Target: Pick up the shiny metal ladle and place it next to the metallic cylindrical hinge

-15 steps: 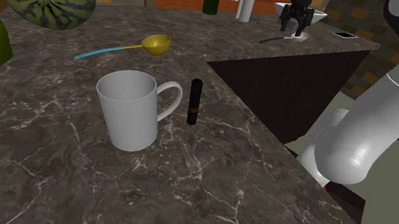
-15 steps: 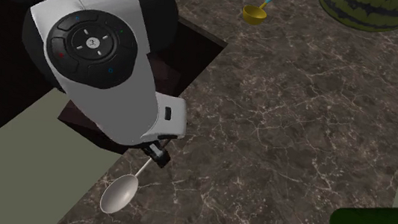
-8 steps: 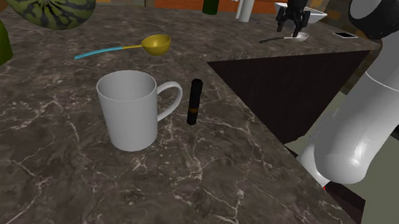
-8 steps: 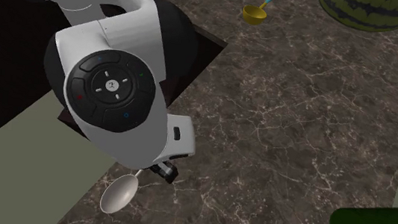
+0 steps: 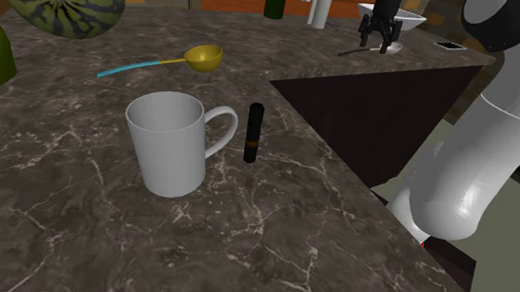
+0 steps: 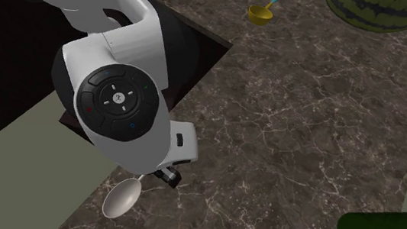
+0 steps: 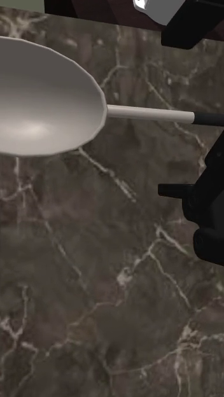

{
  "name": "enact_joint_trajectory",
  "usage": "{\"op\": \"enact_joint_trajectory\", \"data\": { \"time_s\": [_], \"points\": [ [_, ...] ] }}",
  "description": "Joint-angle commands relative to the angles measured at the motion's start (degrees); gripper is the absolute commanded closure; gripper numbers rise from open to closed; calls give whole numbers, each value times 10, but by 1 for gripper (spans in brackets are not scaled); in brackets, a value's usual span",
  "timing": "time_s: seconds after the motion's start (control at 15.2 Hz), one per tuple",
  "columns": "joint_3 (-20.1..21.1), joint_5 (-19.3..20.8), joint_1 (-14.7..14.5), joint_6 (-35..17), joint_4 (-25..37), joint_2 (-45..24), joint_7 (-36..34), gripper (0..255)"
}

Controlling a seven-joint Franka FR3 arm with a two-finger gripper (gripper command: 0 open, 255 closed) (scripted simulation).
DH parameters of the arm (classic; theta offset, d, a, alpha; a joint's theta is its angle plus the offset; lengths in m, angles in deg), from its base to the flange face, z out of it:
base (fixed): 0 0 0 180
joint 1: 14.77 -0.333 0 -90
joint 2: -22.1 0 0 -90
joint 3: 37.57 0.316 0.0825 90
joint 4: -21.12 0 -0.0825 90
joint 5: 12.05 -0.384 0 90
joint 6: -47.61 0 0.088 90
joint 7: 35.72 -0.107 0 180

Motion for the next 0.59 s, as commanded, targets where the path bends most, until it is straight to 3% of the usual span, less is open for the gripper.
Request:
{"op": "enact_joint_trajectory", "data": {
  "time_s": [0.0, 0.13, 0.2, 0.53],
  "points": [
    [0, 0, 0, 0, 0, 0, 0, 0],
    [0, 0, 0, 0, 0, 0, 0, 0],
    [0, 0, 0, 0, 0, 0, 0, 255],
    [0, 0, 0, 0, 0, 0, 0, 255]
  ]
}}
